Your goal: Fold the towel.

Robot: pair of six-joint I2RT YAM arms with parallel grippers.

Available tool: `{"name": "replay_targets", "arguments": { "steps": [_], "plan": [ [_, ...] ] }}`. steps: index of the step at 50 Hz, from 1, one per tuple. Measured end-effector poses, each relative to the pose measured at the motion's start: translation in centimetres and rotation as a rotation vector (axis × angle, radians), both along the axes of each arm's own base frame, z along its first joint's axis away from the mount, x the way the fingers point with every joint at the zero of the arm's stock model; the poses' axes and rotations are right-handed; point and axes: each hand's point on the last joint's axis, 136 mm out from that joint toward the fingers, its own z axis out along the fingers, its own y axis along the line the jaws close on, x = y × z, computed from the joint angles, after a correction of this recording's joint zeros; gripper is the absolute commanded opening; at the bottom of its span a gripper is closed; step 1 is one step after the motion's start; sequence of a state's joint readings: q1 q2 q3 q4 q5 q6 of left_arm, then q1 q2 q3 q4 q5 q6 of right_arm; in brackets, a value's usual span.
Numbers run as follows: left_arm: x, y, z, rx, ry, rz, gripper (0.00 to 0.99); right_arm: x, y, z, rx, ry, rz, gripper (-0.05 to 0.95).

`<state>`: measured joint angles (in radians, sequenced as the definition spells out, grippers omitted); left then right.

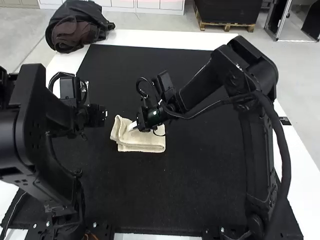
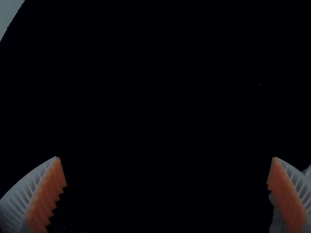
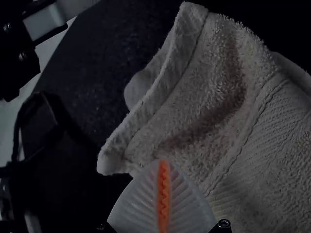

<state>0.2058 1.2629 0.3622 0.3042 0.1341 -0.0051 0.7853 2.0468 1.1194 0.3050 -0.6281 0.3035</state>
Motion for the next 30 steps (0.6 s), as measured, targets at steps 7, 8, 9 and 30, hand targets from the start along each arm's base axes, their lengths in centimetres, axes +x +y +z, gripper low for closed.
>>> {"name": "replay_targets", "arguments": {
  "steps": [7,8,9,30],
  "plan": [
    [0.0,0.0,0.0,0.000,-0.001,0.000,0.969,0.3,0.5,-0.5,0.001,0.006,0.004,-0.03],
    [0.0,0.0,0.0,0.000,-0.001,0.000,0.969,0.4,0.5,-0.5,0.002,0.007,0.006,-0.03],
    [0.0,0.0,0.0,0.000,-0.002,0.000,0.969,0.4,0.6,-0.6,0.002,0.008,0.007,-0.03],
    [0.1,0.0,0.1,0.001,-0.007,0.001,0.969,0.4,3.0,-0.8,0.023,0.007,0.042,-0.03]
  ]
}}
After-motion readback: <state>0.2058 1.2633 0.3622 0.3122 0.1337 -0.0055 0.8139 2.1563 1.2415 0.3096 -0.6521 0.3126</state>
